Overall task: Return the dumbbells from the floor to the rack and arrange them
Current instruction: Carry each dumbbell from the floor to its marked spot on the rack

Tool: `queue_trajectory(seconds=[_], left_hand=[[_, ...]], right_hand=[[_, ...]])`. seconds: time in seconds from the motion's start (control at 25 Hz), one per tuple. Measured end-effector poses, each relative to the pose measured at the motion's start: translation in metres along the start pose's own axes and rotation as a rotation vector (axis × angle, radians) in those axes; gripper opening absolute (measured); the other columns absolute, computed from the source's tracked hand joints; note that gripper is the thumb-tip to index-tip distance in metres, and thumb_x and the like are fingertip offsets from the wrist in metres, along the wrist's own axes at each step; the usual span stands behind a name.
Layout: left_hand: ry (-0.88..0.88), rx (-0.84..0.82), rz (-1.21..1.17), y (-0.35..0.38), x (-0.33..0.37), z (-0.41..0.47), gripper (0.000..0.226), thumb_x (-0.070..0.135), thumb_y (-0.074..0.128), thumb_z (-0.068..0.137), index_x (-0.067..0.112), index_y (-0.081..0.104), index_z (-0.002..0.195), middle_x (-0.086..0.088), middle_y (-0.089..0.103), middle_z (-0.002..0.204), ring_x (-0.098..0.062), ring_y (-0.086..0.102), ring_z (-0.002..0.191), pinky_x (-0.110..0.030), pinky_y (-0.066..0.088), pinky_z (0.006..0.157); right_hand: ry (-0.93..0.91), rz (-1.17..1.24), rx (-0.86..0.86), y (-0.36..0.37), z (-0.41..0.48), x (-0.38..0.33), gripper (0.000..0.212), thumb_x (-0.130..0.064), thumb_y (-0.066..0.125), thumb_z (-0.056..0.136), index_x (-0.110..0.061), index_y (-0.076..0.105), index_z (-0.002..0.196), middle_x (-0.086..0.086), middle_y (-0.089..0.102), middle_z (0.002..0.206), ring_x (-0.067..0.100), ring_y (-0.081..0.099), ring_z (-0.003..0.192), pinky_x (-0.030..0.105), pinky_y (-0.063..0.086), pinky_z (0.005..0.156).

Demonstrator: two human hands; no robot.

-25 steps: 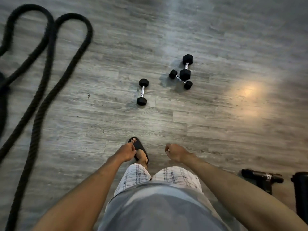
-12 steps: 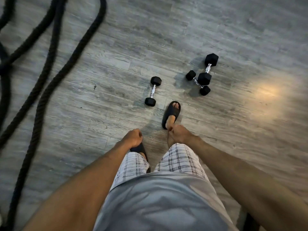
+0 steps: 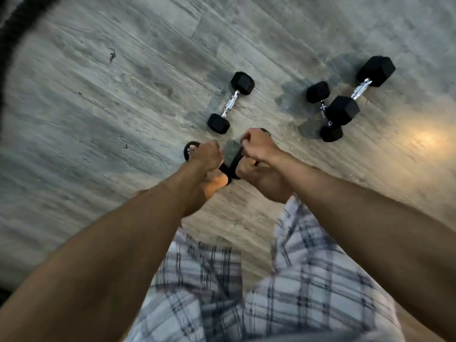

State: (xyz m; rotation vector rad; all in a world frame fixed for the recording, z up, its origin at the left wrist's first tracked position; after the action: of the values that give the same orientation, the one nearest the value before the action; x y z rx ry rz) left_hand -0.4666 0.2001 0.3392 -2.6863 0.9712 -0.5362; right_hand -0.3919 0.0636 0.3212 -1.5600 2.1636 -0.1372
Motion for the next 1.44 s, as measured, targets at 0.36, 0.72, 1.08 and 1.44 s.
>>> queue_trajectory(seconds=[0.36,0.72,1.08,1.44], left_hand=[[-0.059,0.201,-0.071,0.042,-0.022,0.262,0.072,0.043,0.069,0.080,0.015,0.034,0.136,-0.016,0.039,0.140,-0.035,0.037,0.132,-0.051,0.034,0.109],[-0.163,0.176,-0.025,0.102,-0.063,0.359,0.098,0.059,0.081,0.058,0.019,0.033,0.134,-0.019,0.041,0.139,-0.043,0.049,0.124,-0.053,0.047,0.098],[-0.083,0.157,-0.196,0.097,-0.047,0.272,0.087,0.056,0.083,0.055,0.016,0.044,0.121,-0.014,0.053,0.122,-0.033,0.056,0.111,-0.041,0.049,0.095],[-0.041,-0.131,-0.733,0.027,-0.022,0.019,0.069,0.037,0.086,0.067,0.019,0.050,0.123,0.001,0.063,0.111,-0.007,0.061,0.091,-0.017,0.049,0.065]], right_hand=[[0.283,0.562,0.148,0.043,0.270,0.046,0.017,-0.019,0.057,0.088,-0.006,0.067,0.093,0.012,0.070,0.085,0.022,0.065,0.072,0.035,0.058,0.069],[0.257,1.168,-0.101,0.076,0.394,0.045,0.016,-0.022,0.058,0.094,-0.011,0.062,0.084,0.007,0.063,0.077,0.023,0.064,0.077,0.038,0.054,0.084],[0.300,1.116,-0.003,0.057,0.298,0.029,0.017,-0.016,0.049,0.098,-0.011,0.053,0.082,0.000,0.040,0.054,0.014,0.040,0.047,0.029,0.039,0.051],[0.153,0.605,0.038,0.015,0.069,-0.066,0.014,-0.017,0.053,0.091,-0.008,0.051,0.080,0.008,0.050,0.052,0.022,0.049,0.043,0.043,0.056,0.063]])
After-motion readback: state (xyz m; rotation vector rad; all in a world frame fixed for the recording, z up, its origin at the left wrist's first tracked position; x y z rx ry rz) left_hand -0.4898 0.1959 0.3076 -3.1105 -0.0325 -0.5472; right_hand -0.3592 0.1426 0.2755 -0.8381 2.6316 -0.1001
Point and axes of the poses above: each hand's wrist, its own z-axis towards the middle knuckle, its own y-axis out of the palm, x = y × z, the point moved 1 cm from there along z, towards the middle knuckle
